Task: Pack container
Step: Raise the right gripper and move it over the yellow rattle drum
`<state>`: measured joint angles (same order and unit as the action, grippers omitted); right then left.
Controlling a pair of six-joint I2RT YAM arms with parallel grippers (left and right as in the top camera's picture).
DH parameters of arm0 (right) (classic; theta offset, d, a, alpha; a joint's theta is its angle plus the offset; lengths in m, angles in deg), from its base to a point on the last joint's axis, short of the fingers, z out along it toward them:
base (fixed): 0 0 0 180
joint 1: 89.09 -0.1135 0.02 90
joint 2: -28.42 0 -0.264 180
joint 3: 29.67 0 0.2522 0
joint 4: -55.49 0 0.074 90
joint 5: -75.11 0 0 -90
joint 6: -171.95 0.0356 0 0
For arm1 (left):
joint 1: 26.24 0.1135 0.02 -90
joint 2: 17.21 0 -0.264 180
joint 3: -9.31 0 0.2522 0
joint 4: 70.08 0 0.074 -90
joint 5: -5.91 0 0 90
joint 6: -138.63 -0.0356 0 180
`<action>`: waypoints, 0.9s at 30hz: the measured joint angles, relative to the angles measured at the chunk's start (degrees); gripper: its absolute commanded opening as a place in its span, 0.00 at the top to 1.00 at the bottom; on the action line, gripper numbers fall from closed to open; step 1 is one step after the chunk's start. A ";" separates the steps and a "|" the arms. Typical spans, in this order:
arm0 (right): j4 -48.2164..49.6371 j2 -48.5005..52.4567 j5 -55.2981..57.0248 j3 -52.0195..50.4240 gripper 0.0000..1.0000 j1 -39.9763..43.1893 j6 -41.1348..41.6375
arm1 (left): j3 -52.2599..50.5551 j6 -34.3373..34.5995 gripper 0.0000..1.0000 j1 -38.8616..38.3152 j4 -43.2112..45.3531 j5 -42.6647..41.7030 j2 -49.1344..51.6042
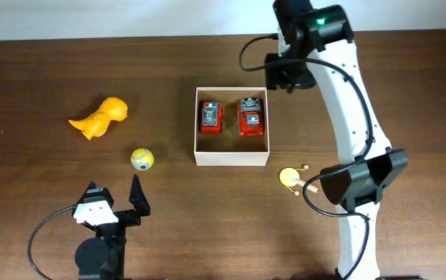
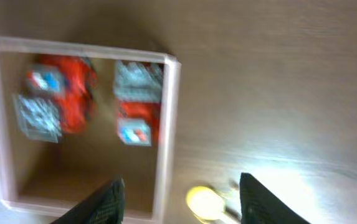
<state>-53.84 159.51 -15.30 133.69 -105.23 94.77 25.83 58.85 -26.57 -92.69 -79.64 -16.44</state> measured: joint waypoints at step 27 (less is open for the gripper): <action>-1.38 -22.43 5.49 -17.90 0.44 4.68 -12.66 | 0.00 0.00 0.01 0.00 0.02 0.02 0.00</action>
<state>-55.22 137.09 -9.81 115.79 -100.55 82.12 25.83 58.85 -26.57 -92.67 -79.62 -16.44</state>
